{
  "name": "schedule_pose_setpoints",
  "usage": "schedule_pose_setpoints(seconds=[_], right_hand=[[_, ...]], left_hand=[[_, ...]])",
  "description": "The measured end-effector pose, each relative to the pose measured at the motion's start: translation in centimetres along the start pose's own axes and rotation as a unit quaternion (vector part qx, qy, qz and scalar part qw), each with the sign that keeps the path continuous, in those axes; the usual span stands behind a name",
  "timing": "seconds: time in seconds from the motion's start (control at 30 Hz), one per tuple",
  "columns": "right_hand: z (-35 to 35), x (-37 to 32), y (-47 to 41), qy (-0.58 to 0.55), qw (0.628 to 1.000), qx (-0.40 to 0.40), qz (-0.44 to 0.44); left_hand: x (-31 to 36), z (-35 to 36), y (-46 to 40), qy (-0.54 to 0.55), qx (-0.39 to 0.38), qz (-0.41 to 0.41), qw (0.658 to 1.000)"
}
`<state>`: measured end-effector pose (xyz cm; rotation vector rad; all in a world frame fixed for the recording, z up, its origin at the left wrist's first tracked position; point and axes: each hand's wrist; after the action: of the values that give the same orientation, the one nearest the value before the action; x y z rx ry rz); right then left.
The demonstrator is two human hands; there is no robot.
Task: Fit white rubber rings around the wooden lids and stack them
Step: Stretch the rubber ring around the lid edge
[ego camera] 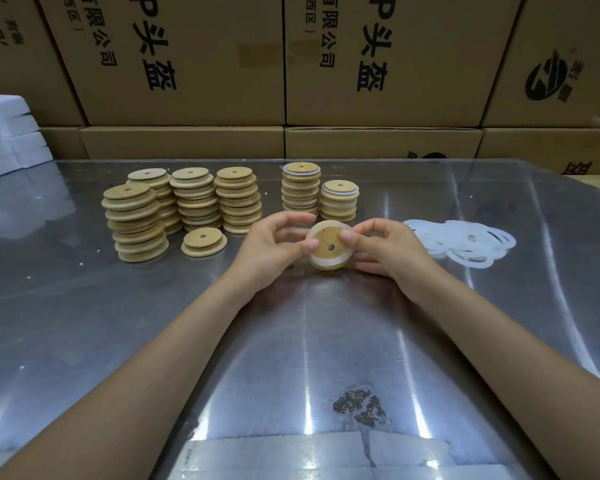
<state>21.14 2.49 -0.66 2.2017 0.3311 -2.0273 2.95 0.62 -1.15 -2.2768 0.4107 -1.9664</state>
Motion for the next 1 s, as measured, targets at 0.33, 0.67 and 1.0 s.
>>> schedule_pose_setpoints(seconds=[0.33,0.67,1.0], right_hand=[[1.3,0.1,0.0,0.142,0.971,0.056,-0.186],[1.5,-0.5,0.5,-0.153,0.987,-0.016,-0.056],[2.3,0.2,0.5,0.027,0.980,0.073,-0.182]], left_hand=[[-1.2,0.1,-0.5,-0.184,-0.012,0.045,0.982],[-1.0,0.6,-0.5,-0.056,-0.001,0.027,0.998],[-0.2,1.5,0.0,-0.009,0.037,0.045,0.998]])
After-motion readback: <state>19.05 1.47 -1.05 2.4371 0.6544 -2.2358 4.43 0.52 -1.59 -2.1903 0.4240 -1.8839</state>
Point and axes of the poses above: each hand's wrist, its own y-axis away from the middle knuckle, its own z-axis out of the palm, x = y × z, and after that the axes turned 5 degrees about -x, right-handed
